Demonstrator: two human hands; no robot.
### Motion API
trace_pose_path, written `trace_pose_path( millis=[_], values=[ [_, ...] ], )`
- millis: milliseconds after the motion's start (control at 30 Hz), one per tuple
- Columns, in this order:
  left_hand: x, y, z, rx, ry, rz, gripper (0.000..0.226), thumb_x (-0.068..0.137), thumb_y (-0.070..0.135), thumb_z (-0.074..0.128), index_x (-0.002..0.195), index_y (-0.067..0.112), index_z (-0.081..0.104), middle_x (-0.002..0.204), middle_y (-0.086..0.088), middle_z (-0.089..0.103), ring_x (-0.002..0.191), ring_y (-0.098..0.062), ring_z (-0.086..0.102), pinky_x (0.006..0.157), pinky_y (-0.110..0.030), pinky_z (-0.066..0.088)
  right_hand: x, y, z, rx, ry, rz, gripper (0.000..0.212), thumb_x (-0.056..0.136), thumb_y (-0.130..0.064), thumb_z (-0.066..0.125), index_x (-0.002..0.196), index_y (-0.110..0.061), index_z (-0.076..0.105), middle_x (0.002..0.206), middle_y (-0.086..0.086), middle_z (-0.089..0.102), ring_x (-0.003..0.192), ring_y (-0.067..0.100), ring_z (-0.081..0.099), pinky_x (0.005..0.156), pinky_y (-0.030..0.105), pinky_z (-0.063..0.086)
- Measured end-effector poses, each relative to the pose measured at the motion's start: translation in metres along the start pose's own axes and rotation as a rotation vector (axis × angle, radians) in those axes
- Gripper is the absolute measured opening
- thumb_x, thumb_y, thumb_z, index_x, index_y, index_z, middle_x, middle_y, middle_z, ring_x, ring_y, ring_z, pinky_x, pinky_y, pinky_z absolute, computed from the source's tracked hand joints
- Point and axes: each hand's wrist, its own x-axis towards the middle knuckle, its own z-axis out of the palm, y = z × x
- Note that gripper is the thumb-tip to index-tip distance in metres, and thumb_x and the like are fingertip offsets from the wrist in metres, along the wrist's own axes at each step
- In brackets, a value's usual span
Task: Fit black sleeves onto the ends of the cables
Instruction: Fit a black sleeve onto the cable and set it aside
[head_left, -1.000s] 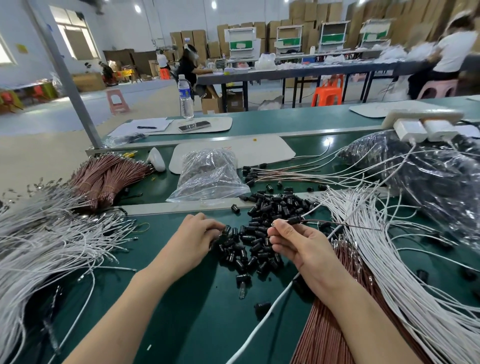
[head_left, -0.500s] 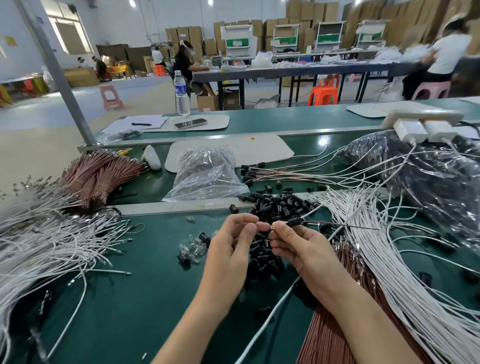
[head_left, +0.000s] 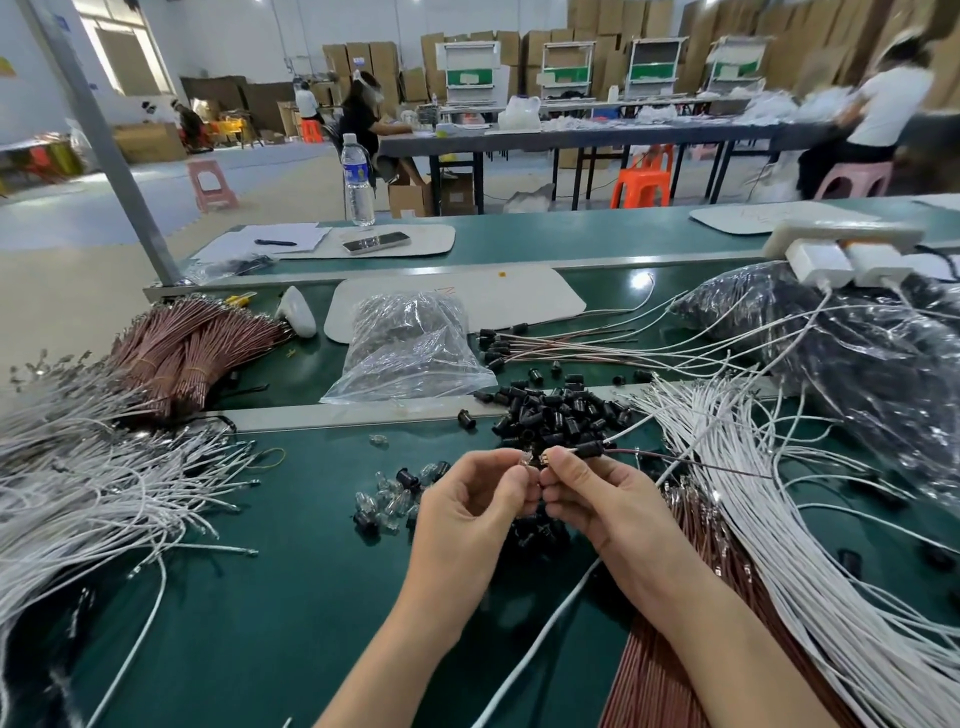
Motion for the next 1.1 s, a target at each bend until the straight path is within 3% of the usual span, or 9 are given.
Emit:
trace_pose_path(
  millis=[200,533,1100],
  values=[
    [-0.0015,0.0004,-0.0011,0.049,-0.032,-0.013,0.011,0.097,0.006,0.064,0.102,0.013,0.071,0.096,-0.006,0.077,0.094,-0.023,0.075,0.088,-0.03,0.059,0.0003,0.0023,0.0005,0.004,-0.022,-0.011,0.031,0.069,-0.04,0.082,0.081,-0.012,0.082,0.084,0.012,0.077,0.073,0.017,0.074,0.064,0.019,0.057],
    [-0.0035,0.0035,-0.0009,0.068,-0.02,-0.003,0.013,0.097,0.006,0.063,0.101,0.013,0.073,0.092,0.002,0.077,0.083,-0.006,0.072,0.075,-0.014,0.053,-0.0003,0.0044,0.0009,-0.046,-0.004,-0.03,0.036,0.07,-0.04,0.083,0.091,-0.01,0.082,0.09,0.013,0.077,0.078,0.017,0.072,0.069,0.02,0.057],
    [-0.0042,0.004,-0.0013,0.105,0.028,0.007,0.014,0.098,0.011,0.063,0.101,0.02,0.074,0.091,0.004,0.077,0.084,-0.008,0.072,0.076,-0.016,0.053,-0.0036,0.0006,0.0049,-0.049,0.007,-0.012,0.033,0.064,-0.04,0.082,0.08,-0.011,0.082,0.083,0.012,0.076,0.074,0.017,0.072,0.068,0.021,0.058]
  ],
)
